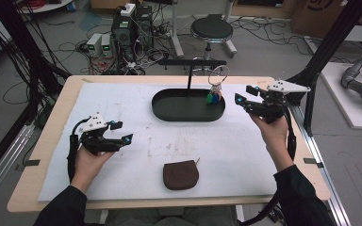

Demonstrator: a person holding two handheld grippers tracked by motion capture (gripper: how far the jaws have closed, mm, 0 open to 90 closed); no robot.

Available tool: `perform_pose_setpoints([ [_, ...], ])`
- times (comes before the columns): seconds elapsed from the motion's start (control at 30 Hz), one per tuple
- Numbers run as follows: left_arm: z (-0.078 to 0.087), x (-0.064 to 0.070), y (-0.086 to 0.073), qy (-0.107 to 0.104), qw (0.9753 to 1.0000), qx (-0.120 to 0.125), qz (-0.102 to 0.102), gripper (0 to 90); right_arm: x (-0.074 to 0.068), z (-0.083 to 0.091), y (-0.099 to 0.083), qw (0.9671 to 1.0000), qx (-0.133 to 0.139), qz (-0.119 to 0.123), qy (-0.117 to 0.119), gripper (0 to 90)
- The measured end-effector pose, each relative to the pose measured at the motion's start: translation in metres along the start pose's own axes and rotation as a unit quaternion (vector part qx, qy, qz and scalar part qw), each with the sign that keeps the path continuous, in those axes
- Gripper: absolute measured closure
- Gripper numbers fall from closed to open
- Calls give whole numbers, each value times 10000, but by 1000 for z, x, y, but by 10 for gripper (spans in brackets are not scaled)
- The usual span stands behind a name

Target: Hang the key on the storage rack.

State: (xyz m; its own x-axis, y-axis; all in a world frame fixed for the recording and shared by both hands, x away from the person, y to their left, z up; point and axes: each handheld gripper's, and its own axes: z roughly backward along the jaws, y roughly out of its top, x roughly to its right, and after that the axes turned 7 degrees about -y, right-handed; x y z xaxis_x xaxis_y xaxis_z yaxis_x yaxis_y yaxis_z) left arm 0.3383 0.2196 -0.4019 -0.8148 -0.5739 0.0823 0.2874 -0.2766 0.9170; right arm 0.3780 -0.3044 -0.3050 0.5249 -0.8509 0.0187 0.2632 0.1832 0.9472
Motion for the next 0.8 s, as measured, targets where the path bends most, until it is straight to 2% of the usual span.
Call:
perform_pose_setpoints([
  [0.2, 6, 0, -2, 84, 10000, 23, -20, 316, -6, 16, -29, 9998, 126, -128, 9, 343],
  [0.23, 7, 0, -2, 92, 9999, 40, -29, 316, -6, 19, -41, 9996, 141, -239, 22, 304],
  [0.3, 7, -1, -1, 98, 9999, 85, -30, 315, -6, 20, -46, 9995, 144, -291, -4, 300],
  [0.33, 7, -1, 0, 107, 9999, 92, -43, 313, -4, 22, -60, 9992, 172, -371, -31, 292],
  [0.37, 7, -2, 0, 129, 9999, 101, -38, 313, -4, 22, -60, 9992, 172, -371, -31, 292],
  [0.43, 6, -3, 0, 167, 9998, 101, -41, 300, -3, 22, -71, 9987, 131, -490, -23, 269],
  [0.67, 9, 1, 3, 250, 9995, 165, -97, 292, -1, 24, -85, 9991, 96, -393, -128, 268],
  [0.8, 7, 0, 5, 257, 9994, 195, -94, 287, 3, 21, -99, 9985, -124, -348, -407, 269],
])
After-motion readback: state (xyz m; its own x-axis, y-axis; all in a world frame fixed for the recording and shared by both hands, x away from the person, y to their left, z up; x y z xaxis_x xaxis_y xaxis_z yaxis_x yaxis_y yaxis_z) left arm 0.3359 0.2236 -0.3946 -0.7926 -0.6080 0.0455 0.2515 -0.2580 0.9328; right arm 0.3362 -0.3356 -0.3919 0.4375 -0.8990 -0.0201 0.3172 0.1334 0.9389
